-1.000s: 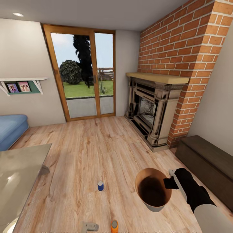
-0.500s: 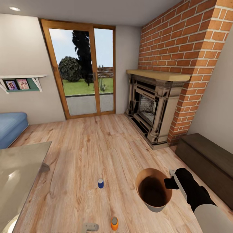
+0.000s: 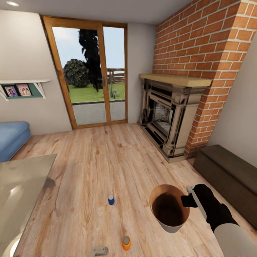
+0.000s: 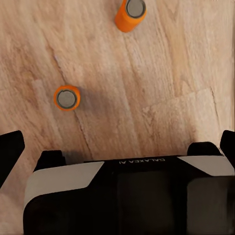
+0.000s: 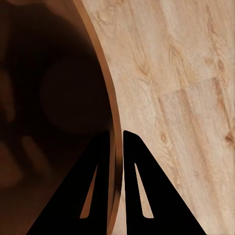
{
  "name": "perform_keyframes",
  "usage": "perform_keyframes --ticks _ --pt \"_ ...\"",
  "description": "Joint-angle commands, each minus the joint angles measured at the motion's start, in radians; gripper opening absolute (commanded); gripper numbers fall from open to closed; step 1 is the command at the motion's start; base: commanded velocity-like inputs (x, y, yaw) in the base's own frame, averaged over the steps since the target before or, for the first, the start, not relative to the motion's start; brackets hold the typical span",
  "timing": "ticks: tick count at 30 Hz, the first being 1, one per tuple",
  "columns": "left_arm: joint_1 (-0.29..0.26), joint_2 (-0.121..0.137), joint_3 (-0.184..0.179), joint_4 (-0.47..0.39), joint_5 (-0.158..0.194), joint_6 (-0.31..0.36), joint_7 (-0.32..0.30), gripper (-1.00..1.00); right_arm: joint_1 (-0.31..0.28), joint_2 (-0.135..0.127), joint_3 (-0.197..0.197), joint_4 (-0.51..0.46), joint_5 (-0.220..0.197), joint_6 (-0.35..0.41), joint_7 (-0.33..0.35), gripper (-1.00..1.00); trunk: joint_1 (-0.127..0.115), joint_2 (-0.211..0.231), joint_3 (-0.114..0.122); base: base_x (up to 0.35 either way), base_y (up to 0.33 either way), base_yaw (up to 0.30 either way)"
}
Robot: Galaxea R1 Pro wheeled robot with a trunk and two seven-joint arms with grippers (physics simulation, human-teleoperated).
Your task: Put the three can of soda from the living room inside the tash can in the kitchen.
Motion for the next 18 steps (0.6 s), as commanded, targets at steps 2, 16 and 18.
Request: perform_keyframes --ticks 2,16,18 --pt "0.000 0.000 0.000 0.000 0.022 0.003 0.000 1.00 -0.001 0.000 -0.001 0.000 -0.014 0.000 0.007 -1.00 0.000 0.000 -0.001 0.000 0.000 0.000" --pt "-0.001 0.003 0.041 0.000 0.108 0.007 -0.006 1.00 -0.001 0.001 -0.001 -0.002 -0.015 -0.001 0.007 -1.00 0.000 0.000 -0.003 0.000 0.000 0.002" --pt "-0.001 0.003 0.043 -0.001 0.113 0.007 -0.006 1.00 -0.001 0.001 -0.001 -0.003 -0.015 -0.001 0.007 -1.00 0.000 0.000 -0.004 0.000 0.000 0.038"
